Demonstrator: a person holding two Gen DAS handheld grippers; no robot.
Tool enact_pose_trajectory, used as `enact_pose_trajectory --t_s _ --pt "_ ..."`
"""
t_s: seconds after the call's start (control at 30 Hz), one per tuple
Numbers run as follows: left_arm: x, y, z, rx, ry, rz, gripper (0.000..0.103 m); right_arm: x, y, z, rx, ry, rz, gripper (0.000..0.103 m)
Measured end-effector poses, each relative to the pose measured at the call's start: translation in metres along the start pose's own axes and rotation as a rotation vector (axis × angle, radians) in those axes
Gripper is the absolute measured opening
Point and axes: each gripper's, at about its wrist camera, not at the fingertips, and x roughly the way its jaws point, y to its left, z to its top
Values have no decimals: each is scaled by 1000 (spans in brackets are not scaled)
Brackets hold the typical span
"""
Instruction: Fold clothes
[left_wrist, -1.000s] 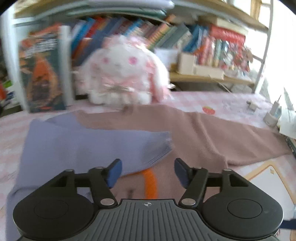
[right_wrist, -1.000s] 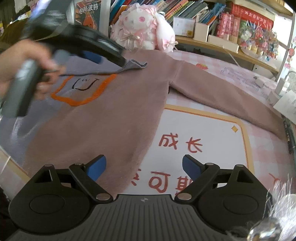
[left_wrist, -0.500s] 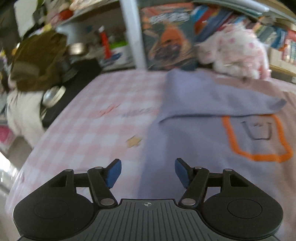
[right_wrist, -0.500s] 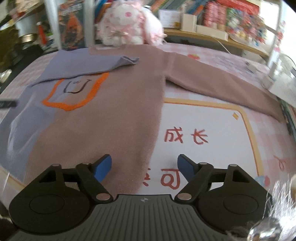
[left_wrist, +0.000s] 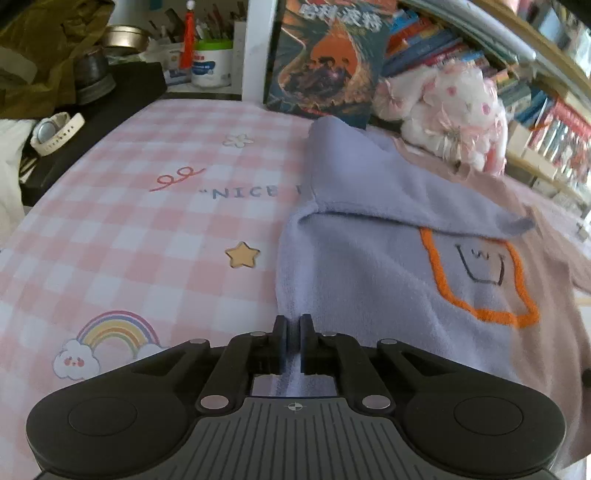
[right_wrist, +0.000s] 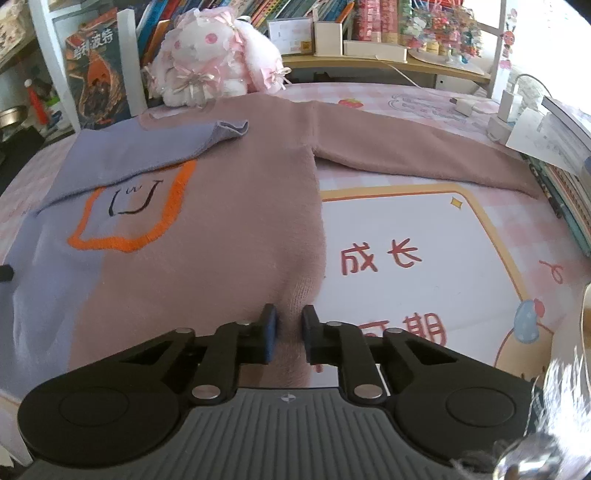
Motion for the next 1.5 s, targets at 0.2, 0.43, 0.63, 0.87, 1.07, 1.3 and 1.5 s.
enact_pose_trajectory --t_s 0.2,0.43,0.63,0.87,1.07,1.3,1.5 --pt "-1 35 15 -16 -9 8 4 3 28 1 -28 4 10 12" --pt "1 64 18 -33 -4 7 4 7 63 1 -80 7 26 12" --pt "5 66 15 20 -5 0 10 8 72 0 -64 1 2 12" --pt "-14 58 12 152 -83 -17 34 -6 70 -1 4 -22 -34 28" --pt "-34 32 14 230 -176 -87 69 -27 65 1 59 -66 -94 48" --pt "-25 -9 5 261 -143 -146 78 -37 47 3 99 -85 -138 67" --pt "-19 -38 -8 316 -113 -116 83 -27 10 20 127 -96 -156 70"
